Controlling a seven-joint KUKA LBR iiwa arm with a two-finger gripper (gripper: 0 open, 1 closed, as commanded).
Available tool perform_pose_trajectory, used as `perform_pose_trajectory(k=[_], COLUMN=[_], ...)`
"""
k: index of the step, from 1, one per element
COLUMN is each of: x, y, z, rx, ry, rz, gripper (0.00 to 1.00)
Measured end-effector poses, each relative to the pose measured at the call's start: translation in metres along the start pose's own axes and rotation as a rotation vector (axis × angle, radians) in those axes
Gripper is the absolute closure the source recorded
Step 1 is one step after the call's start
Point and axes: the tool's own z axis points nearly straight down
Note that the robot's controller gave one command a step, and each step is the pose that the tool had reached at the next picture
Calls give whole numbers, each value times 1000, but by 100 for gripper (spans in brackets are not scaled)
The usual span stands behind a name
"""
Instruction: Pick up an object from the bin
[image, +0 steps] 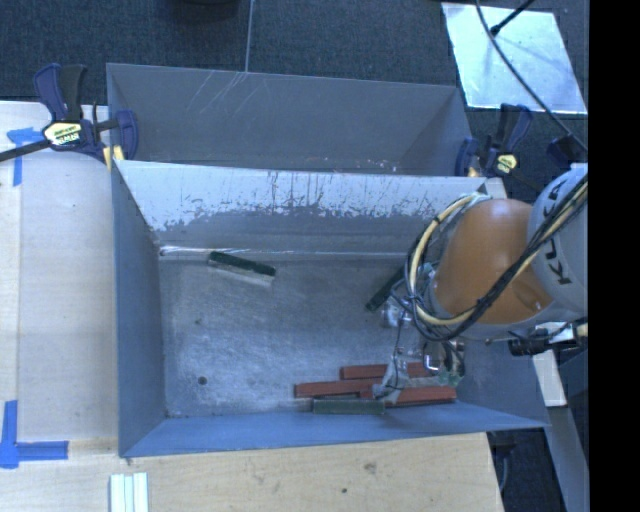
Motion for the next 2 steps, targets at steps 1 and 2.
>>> perform_pose_trajectory(k=[1, 2], x=[-8, -11], y=[-22, -21], z=[39, 35], rx=[0, -2], ry=[-1, -15], rz=[-20, -22], gripper=[0, 100])
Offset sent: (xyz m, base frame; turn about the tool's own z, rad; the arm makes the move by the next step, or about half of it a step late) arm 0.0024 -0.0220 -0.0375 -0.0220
